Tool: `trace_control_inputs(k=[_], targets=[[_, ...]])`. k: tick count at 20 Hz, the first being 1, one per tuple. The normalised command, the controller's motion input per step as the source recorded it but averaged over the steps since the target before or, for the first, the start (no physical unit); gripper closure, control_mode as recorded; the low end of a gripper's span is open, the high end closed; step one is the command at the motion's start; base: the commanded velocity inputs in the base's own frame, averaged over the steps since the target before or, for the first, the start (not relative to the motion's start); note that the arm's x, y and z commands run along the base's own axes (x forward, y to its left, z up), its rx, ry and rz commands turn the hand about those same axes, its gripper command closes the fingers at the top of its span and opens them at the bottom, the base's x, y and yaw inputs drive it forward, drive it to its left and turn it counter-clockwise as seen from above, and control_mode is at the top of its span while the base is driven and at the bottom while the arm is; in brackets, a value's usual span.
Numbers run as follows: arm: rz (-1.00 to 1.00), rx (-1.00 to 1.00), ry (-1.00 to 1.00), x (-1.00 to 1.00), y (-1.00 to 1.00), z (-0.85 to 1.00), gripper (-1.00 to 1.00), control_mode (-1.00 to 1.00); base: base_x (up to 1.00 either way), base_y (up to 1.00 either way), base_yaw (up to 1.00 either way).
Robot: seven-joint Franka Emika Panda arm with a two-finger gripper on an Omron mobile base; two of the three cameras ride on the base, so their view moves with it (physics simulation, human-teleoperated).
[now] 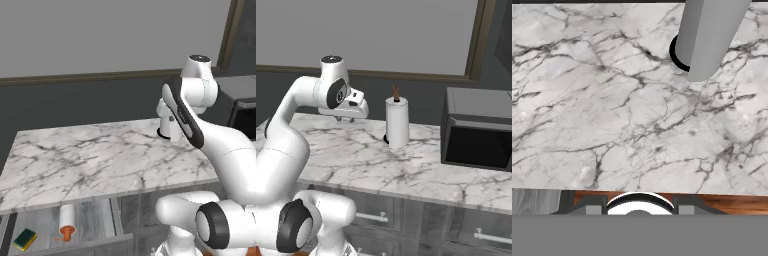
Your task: Restock the sink supplies by placing the sponge and soap dispenser on the counter and next to the sink. Make sure the soap dispenser is upright.
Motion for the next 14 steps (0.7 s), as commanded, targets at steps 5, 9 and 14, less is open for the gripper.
trace_control_inputs(k=[5,9,14], targets=[[-0.01,-0.04,-0.13,-0.50,0.36,-0.30,-1.00,-1.00,0.00,0.00,0.00],[-0.08,-0.17,-0.10,-0.17,1.00,-0.98,-1.00,-1.00,0.00,0.00,0.00],[-0.08,-0.01,0.00,-0.24,1.00,-0.73,-1.00,-1.00,0.00,0.00,0.00]])
